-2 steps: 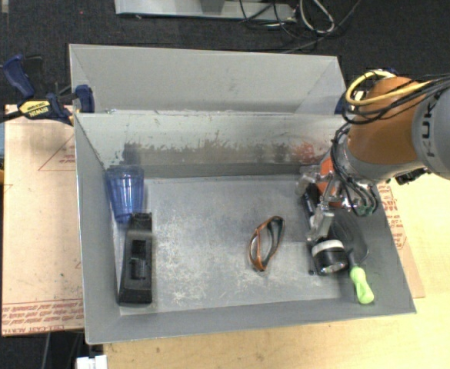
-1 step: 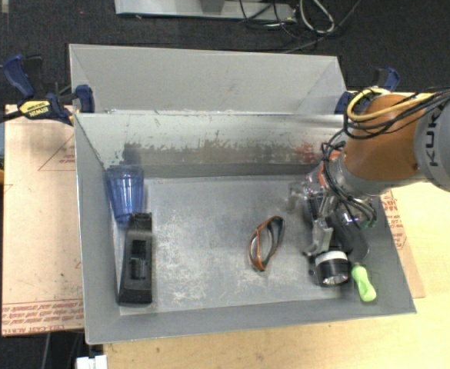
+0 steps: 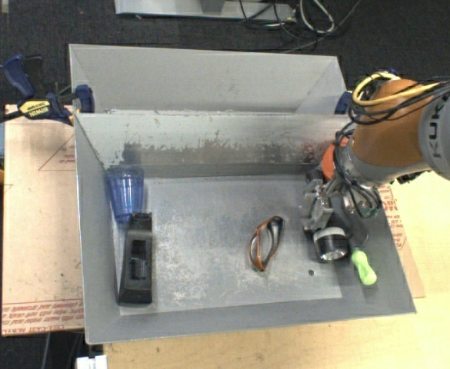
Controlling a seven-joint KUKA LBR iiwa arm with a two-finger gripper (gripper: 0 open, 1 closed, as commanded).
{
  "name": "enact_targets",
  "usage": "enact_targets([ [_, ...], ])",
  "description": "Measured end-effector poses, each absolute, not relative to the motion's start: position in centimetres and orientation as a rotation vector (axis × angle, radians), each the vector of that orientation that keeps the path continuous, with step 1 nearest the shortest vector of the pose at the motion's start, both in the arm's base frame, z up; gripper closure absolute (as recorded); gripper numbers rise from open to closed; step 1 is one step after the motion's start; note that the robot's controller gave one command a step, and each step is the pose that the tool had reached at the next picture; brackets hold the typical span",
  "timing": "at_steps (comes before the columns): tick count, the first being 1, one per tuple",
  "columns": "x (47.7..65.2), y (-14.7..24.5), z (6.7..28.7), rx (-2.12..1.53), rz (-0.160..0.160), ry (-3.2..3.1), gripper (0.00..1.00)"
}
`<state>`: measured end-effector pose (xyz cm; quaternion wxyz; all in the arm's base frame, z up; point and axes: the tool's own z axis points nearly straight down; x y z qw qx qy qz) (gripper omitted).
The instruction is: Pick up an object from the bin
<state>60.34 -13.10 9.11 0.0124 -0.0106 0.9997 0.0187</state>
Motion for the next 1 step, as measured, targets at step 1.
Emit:
enact_targets([
  [1,60.34,-13.11,9.11,-0.032,0.059,3.116,1.00],
])
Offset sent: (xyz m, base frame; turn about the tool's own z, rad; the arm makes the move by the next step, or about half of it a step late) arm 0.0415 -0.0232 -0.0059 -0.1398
